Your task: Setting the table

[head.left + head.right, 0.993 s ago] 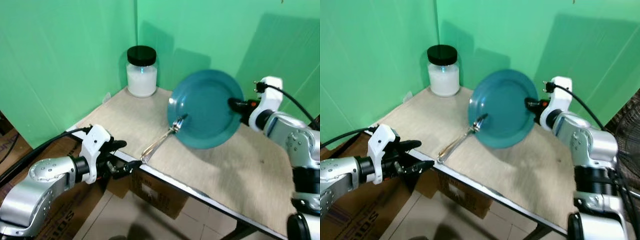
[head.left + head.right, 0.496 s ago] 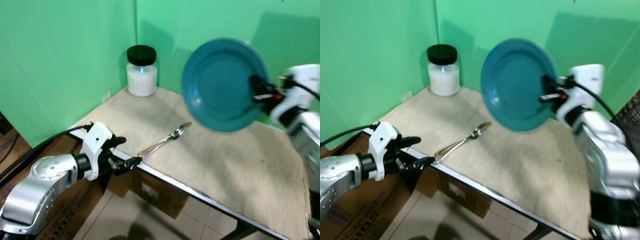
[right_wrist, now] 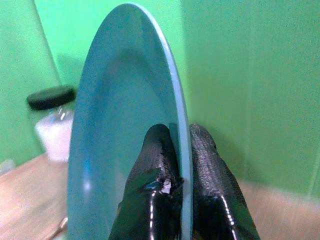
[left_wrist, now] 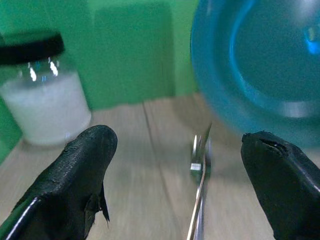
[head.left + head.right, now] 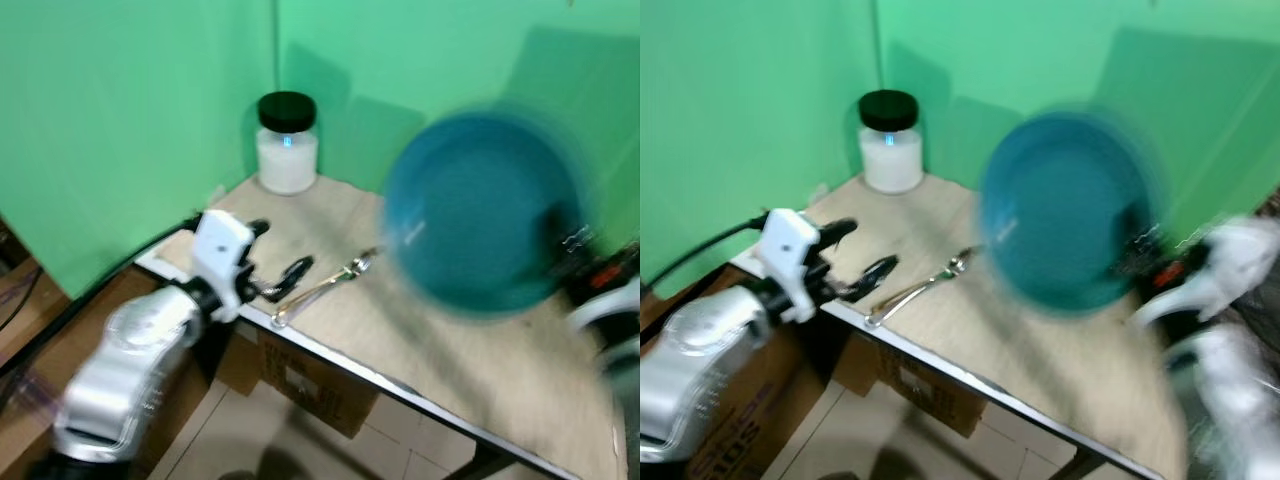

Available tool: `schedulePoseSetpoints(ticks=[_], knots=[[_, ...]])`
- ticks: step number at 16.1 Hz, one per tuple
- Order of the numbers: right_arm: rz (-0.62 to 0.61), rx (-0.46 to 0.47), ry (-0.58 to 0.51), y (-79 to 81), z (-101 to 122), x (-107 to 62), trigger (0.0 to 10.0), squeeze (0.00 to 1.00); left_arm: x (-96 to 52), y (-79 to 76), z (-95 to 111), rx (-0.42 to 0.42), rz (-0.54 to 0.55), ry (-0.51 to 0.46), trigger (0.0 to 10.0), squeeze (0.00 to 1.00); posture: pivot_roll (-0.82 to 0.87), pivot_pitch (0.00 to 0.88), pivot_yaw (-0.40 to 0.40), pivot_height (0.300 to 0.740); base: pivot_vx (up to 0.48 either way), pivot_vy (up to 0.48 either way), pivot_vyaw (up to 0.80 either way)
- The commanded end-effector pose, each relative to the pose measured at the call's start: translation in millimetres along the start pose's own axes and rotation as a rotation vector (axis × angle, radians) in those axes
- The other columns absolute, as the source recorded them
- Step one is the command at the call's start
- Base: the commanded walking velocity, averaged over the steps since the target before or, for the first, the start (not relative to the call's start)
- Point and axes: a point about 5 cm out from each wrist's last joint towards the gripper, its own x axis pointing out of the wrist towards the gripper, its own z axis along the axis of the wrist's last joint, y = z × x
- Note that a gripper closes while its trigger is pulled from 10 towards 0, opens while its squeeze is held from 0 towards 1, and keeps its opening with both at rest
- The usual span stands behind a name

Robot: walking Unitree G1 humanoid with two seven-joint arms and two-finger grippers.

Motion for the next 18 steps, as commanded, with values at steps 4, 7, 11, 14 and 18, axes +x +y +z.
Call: schedulePoseSetpoints(ticks=[4,7,11,14,18], knots=[[-0.038,0.024,-0.093,33.9,4.3,-8.2,10.0,0.00,18.0,-17.0,8.7,0.012,0.148,-0.084,10.0,0.00,0.01,0.000,-0.024,0.740,0.000,0.000,-0.54],[-0.053,0.035,-0.136,41.7,6.5,-1.4,10.0,0.00,21.0,-7.9,14.6,-0.001,0.271,-0.119,10.0,0.00,0.02,0.000,-0.036,0.740,0.000,0.000,-0.78],[-0.062,0.031,-0.122,38.7,3.8,2.6,10.0,0.00,12.1,4.1,9.1,0.017,0.334,-0.096,10.0,0.00,0.05,0.000,-0.053,0.740,0.000,0.000,-0.79],[-0.058,0.038,-0.055,38.8,-6.5,5.7,10.0,0.00,6.2,3.8,2.5,-0.002,0.310,-0.056,10.0,0.00,0.06,0.000,-0.070,0.740,0.000,0.000,-0.80],[-0.051,0.025,0.019,39.2,-16.0,10.0,10.0,0.00,2.5,12.2,-1.0,0.042,0.325,-0.025,10.0,0.00,0.05,0.000,-0.077,0.740,0.000,0.000,-0.80]])
